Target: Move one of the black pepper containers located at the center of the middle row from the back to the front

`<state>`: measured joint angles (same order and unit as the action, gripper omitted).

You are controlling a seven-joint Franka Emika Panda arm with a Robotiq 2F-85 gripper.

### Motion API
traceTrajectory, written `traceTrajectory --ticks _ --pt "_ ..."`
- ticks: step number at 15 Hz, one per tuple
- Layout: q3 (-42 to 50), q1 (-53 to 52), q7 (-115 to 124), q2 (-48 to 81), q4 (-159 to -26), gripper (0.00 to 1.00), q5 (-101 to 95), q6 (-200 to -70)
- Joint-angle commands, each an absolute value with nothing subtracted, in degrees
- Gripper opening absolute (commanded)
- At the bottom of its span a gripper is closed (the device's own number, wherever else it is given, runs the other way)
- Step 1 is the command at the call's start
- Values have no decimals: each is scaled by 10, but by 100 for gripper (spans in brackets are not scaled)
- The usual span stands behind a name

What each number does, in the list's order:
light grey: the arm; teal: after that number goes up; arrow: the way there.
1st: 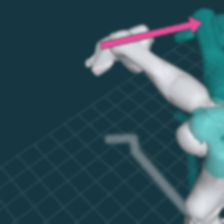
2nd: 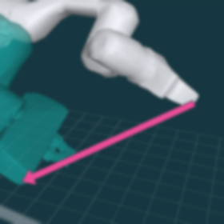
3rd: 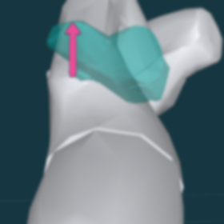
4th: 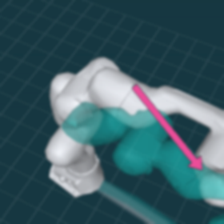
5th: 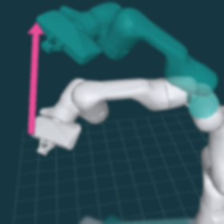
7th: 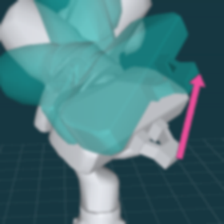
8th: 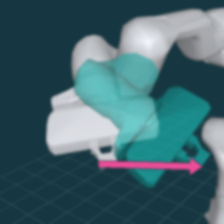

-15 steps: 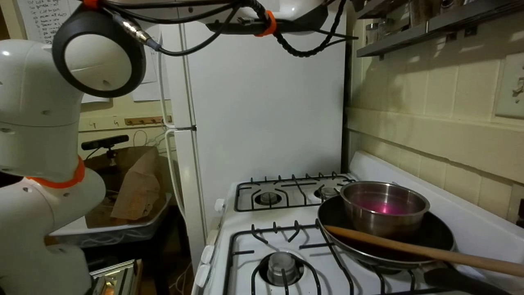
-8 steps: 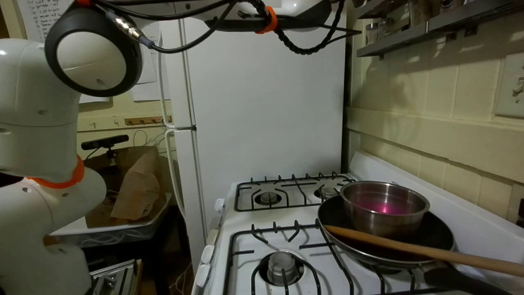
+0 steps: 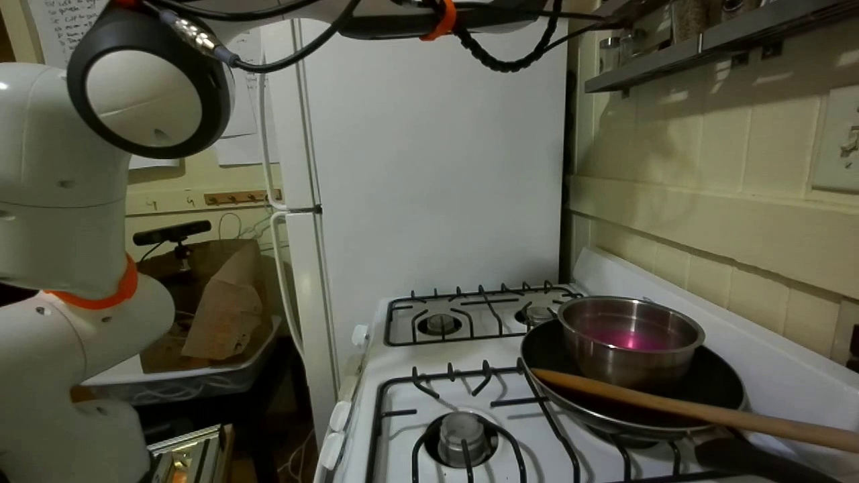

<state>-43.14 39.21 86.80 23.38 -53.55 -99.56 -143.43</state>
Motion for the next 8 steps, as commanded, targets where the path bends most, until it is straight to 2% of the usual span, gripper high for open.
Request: traceTrajectory --ticks 1,8 --pt "-428 395 887 238 -527 0 -1006 -1452" --pt "-433 400 865 238 -540 0 -986 -1443"
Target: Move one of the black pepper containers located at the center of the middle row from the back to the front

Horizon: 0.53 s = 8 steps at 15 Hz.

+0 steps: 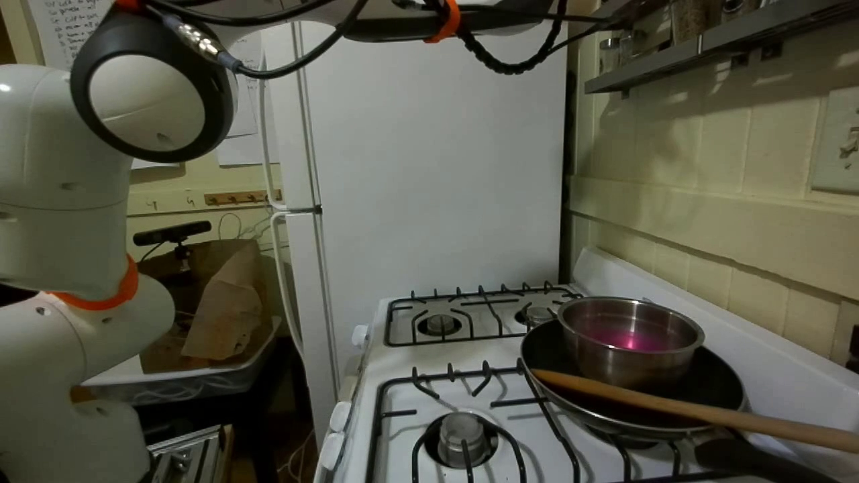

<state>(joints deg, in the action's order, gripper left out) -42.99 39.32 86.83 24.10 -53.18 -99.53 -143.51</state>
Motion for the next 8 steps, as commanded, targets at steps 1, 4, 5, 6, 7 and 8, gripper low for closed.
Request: traceTrajectory --ticks 1,4,5,6,7,8 --pt "-435 400 860 236 -542 0 -981 -1441" --pt "-448 408 825 224 -556 0 -943 -1432" --pt "-460 417 796 211 -571 0 -906 -1421" --pt "-472 426 765 200 -582 0 -865 -1412" --pt "-492 443 729 184 -600 0 -807 -1403" --pt "-518 460 696 176 -610 0 -764 -1390"
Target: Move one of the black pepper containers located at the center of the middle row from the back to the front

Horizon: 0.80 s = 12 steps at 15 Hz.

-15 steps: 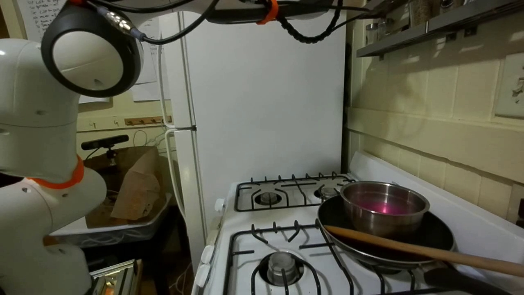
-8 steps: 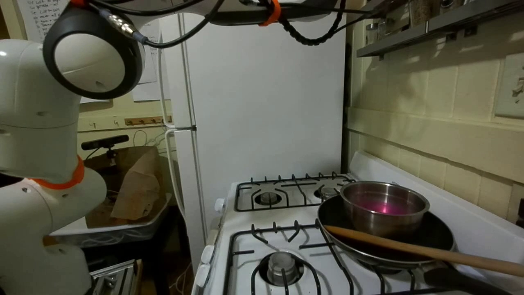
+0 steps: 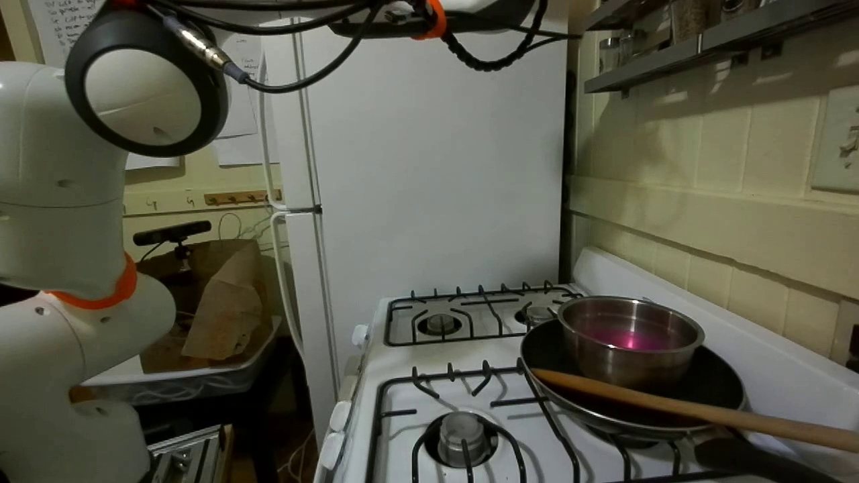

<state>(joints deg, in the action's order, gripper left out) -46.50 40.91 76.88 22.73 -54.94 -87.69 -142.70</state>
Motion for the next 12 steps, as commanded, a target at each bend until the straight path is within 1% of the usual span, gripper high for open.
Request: traceTrajectory --ticks 1,2,3,6,8,11,12 --pt "-547 482 652 162 -621 26 -720 -1370" --pt "-563 497 612 146 -627 27 -676 -1343" --pt "-576 513 567 129 -630 32 -633 -1319" --pt "-659 572 439 102 -602 56 -503 -1211" --pt "-702 614 368 80 -580 70 -416 -1139" --pt "-732 668 292 47 -553 94 -286 -1039" --pt "-735 682 277 40 -546 99 -247 -1009"
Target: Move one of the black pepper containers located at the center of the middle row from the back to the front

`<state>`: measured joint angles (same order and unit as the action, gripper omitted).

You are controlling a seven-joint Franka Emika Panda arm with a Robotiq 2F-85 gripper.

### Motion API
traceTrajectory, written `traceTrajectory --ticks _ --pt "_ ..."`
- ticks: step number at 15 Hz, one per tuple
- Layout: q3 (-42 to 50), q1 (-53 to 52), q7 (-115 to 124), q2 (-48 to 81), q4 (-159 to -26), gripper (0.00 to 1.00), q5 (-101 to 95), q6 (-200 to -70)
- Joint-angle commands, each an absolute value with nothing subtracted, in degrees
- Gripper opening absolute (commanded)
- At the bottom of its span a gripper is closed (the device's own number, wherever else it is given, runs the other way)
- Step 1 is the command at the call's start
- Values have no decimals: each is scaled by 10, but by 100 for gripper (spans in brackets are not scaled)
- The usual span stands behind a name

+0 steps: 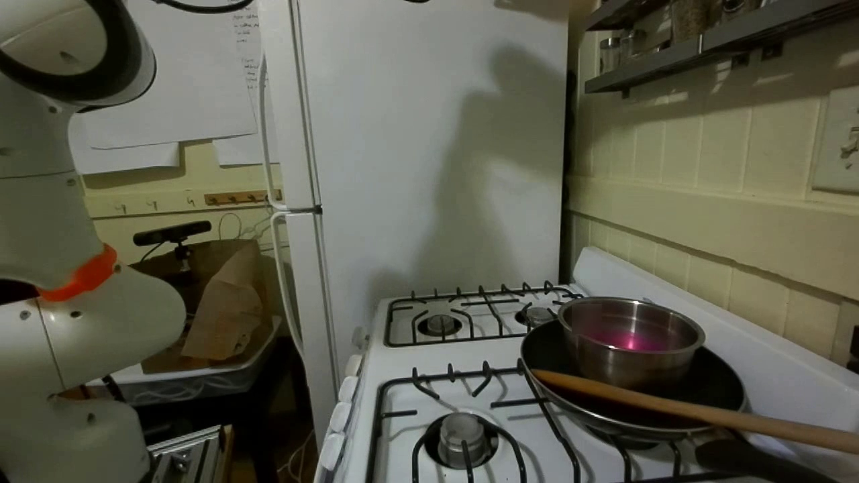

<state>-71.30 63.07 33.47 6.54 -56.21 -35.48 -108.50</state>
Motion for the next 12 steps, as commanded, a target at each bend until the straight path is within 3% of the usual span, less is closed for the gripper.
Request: traceTrajectory --ticks 1,6,7,8,12 --pt "-736 693 269 34 -543 100 -216 -977" --pt "-722 735 221 9 -541 100 -101 -813" --pt "-612 603 243 22 -533 100 -146 -857" --pt "-726 718 239 23 -541 99 -136 -841" --pt "-726 722 234 23 -541 100 -125 -832"
